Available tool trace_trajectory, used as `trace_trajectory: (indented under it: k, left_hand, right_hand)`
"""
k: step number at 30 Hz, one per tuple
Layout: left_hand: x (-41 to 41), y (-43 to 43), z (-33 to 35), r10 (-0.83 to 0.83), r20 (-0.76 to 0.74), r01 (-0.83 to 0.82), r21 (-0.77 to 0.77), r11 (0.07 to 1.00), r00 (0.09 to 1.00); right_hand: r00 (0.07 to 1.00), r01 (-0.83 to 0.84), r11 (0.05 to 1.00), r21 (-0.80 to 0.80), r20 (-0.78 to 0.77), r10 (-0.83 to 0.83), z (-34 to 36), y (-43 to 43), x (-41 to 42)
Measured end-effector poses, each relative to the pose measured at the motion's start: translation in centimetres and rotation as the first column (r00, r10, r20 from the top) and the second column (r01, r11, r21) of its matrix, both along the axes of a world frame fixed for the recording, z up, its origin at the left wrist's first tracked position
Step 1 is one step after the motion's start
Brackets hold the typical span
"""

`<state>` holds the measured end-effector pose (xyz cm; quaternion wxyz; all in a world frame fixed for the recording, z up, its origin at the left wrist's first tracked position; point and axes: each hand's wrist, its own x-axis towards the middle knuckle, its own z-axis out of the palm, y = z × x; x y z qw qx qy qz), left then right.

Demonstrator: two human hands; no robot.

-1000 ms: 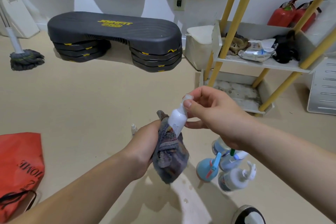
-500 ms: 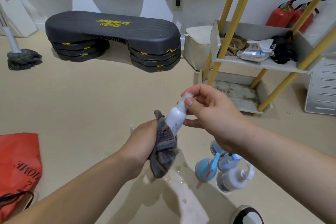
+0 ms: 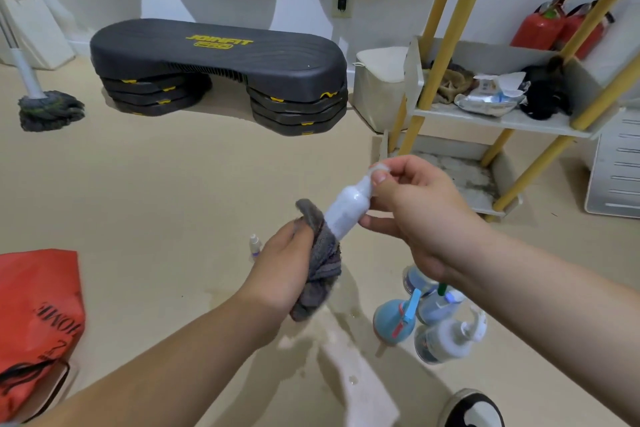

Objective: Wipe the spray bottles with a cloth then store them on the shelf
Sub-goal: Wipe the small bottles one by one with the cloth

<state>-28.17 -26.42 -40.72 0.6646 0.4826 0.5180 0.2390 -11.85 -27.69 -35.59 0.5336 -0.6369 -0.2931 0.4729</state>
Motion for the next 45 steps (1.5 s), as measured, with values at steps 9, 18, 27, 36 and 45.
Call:
trace_trajectory:
  k: [9,18,27,36,45]
  left_hand:
    - [-0.1,0.4,-0.3,0.085,-0.152,-0.088,-0.018,0.996,0.985]
    - [0.5,-1.5,0.8,0.050,-0.483,0.356,0.707,0.612,0.874]
    - [-0.3,0.5,0.5,0.013,-0.047,-0.011,0.054,0.999,0.999]
    - [-0.4,1.2,0.8,0.191,0.110,-0.149,-0.306,0.940,0.975]
    - [0.1,0.3,0.3,0.120,-0.207,-0.080,0.194,0.978,0.971]
  right_hand:
    - [0.993,-0.117,0.990,-0.079,0.008,0.118,0.2,0.3,1.2]
    - [0.974,-0.217,0.966,-0.143,-0.104,0.203,0.2,-1.3,-1.3]
    - [0.990,0.006,0.985,-0.173,-0.141,-0.031,-0.2,0.5,0.4]
    - [0.977,-0.210,0.976,-0.052,-0.056,0.207,0.3,-0.2,1.2]
    - [0.979,-0.201,0.980,0.005,0.027,0.200,0.2,-0.7,-0.3]
